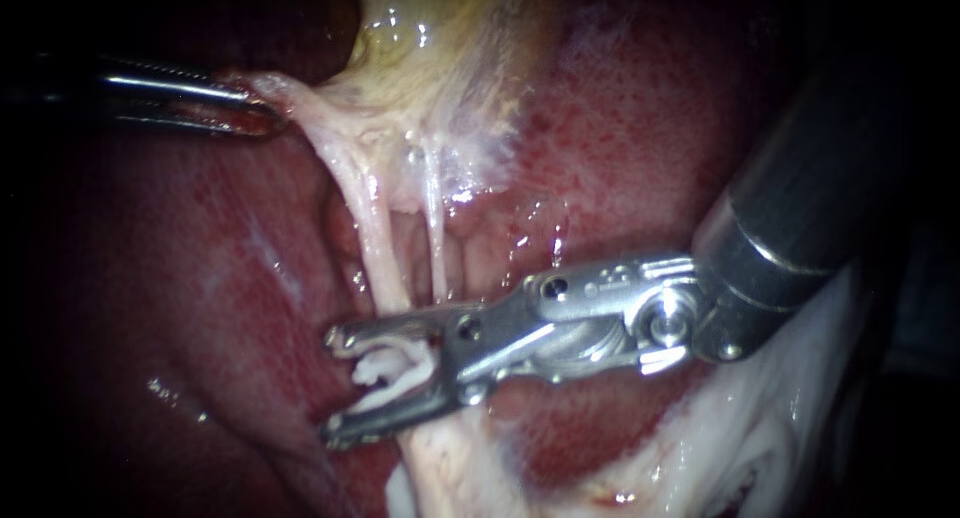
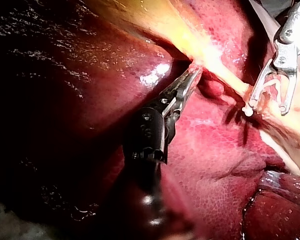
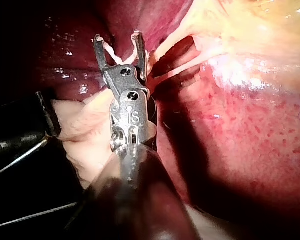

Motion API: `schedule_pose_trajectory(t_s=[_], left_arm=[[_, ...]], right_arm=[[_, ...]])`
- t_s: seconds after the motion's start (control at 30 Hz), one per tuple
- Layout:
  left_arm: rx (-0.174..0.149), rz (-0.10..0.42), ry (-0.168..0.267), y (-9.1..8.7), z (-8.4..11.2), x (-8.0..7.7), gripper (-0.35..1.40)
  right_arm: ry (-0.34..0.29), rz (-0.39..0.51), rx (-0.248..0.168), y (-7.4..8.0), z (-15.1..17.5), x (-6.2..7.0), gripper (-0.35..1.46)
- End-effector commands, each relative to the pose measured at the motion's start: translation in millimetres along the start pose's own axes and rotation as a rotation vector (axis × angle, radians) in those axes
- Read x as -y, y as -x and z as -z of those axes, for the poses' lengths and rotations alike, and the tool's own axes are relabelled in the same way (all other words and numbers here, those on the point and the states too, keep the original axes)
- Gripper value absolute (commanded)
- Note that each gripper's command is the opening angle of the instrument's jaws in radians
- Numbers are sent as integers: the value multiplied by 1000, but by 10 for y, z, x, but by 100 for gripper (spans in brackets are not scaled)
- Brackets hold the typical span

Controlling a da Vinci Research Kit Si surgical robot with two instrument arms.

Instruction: Clipping second clip left tube

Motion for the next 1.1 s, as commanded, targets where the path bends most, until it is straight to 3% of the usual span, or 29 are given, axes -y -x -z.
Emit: schedule_pose_trajectory(t_s=[0.03, 0.23, 0.4, 0.6, 0.7, 1.1], left_arm=[[0, 0, 1, 0, 0, 0, -35], [1, -1, 2, 1, 3, 0, -35], [1, 0, 3, 0, 3, 0, -35], [1, -1, 3, 1, 4, 0, -35], [1, -1, 3, 1, 4, 0, -35], [1, -1, 3, 1, 4, 1, -35]], right_arm=[[0, 0, 0, 0, 1, 1, 45], [-14, -18, 1, 3, 22, 7, 44], [6, -94, -9, 1, 50, 7, 45], [14, -159, -5, 5, 69, -6, 45], [28, -168, 26, 15, 67, -12, 45], [62, -190, 41, 35, 49, -34, 45]])
